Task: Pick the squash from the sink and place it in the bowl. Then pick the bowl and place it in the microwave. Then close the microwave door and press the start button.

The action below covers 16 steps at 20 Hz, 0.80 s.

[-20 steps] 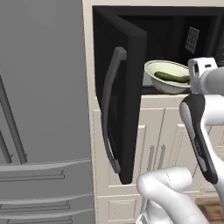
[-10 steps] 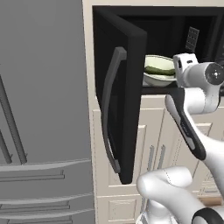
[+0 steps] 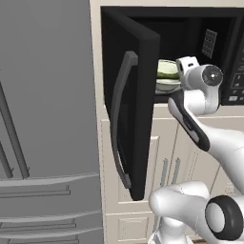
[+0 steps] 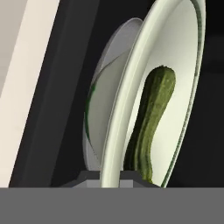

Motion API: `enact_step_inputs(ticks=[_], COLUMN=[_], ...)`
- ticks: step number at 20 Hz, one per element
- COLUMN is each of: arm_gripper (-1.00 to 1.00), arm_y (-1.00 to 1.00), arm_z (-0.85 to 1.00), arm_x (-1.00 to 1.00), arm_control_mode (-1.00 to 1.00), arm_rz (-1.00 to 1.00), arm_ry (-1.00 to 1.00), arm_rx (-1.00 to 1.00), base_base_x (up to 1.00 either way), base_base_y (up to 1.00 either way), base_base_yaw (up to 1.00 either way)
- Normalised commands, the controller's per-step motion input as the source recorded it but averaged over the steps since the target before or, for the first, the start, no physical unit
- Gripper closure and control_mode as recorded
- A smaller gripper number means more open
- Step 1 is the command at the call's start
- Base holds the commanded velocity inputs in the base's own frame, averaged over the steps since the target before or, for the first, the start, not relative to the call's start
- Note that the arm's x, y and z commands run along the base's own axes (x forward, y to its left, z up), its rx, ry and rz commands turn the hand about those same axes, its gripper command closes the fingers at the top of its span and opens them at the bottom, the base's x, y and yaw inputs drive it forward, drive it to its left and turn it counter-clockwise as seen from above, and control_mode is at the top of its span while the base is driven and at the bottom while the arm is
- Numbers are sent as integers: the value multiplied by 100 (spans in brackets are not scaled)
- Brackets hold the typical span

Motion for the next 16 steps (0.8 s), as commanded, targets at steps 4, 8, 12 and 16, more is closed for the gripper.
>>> enact_step_inputs(ticks=[4, 8, 12, 16], arm_gripper=[100, 100, -100, -100], arm_y=[0, 0, -9, -6], arm_z=[-32, -15, 4, 22], arm_x=[66, 34, -33, -50], arm_control_mode=[-100, -100, -100, -100], arm_rz=[0, 0, 0, 0], arm_ry=[4, 0, -6, -14], arm_rx=[-2, 0, 0, 0], base_base_x=[0, 0, 0, 0], base_base_y=[0, 0, 0, 0], base_base_yaw=[0, 0, 0, 0])
